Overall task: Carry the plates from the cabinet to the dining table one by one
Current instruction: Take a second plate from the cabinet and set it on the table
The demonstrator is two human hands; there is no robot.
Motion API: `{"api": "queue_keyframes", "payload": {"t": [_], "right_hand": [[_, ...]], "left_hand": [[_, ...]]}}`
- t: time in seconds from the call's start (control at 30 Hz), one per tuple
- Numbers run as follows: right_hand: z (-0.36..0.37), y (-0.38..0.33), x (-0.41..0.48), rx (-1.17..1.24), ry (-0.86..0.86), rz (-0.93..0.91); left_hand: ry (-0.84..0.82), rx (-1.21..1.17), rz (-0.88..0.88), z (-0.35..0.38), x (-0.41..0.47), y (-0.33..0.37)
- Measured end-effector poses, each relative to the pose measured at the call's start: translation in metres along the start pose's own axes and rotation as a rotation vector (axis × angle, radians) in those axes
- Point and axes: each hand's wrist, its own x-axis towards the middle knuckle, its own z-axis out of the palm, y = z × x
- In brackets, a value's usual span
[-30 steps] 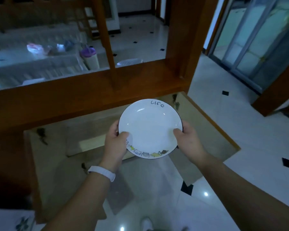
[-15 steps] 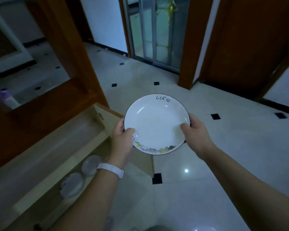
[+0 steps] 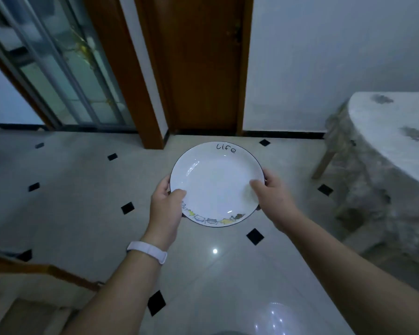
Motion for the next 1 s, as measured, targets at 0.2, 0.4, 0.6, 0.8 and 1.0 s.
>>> {"api": "queue_keyframes", "payload": {"t": [0.2,0.4,0.6,0.8,1.0], "right_hand": [[-0.079,0.014,0.002,0.074,0.205,0.048],[-0.124,0.03,0.01,0.155,0.367,0.08],[-0.145,0.038,0.053,0.184,0.49,0.126],[-0.157,0.029,0.13,0.197,0.613,0.153],[-0.166,0.007,0.203,0.215,0.753,0.188]], "left_hand": [[-0.19,0.022,-0.022,0.091,0.007,-0.003],[-0.348,0.033,-0.046,0.155,0.027,-0.009],[-0.455,0.046,-0.114,0.204,0.078,-0.023],[-0.59,0.048,-0.15,0.259,0.165,-0.02],[-0.728,0.048,-0.172,0.314,0.249,-0.006]]}}
